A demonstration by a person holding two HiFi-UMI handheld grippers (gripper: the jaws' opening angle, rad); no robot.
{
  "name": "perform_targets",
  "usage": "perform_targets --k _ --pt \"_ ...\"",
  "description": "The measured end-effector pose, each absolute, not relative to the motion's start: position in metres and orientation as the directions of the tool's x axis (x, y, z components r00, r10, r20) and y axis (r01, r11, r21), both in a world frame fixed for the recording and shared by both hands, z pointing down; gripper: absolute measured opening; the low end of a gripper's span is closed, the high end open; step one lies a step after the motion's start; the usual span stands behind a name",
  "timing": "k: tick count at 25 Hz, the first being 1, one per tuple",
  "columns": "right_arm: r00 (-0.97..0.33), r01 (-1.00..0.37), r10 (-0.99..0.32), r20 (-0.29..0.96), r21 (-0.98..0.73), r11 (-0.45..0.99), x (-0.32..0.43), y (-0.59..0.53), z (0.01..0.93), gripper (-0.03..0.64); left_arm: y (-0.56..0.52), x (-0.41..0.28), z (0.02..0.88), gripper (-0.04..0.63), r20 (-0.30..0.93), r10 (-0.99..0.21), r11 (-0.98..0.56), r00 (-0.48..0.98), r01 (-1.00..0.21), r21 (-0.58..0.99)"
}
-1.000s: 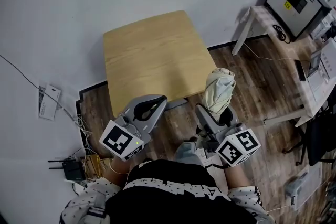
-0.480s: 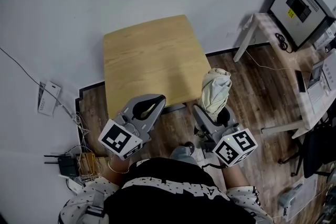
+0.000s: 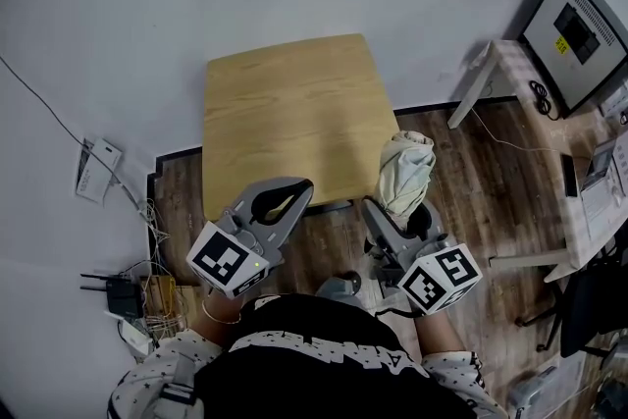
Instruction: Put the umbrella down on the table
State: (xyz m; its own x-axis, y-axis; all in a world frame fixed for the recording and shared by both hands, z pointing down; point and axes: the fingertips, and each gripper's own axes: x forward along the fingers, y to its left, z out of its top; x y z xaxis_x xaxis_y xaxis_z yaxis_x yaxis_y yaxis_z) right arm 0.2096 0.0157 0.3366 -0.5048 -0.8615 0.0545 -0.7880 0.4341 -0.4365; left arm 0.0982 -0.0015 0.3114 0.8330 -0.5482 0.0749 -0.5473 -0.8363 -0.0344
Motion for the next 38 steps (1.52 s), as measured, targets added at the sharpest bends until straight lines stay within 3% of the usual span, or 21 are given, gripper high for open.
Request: perform_targets --k 28,38 --pt "-0.559 -0.735 -0.829 0.016 -0.473 0.486 0.216 0.017 0.336 0.305 0.021 0.11 0.315 -0.003 0.15 -0.595 -0.803 0.789 -0.589 -0.087" --pt "-0.552 -0.756 -0.833 0.024 -0.435 0.488 0.222 0.018 0.333 0.305 0.015 0.121 0.306 -0.003 0.093 -0.591 -0.806 0.801 -0.583 -0.101"
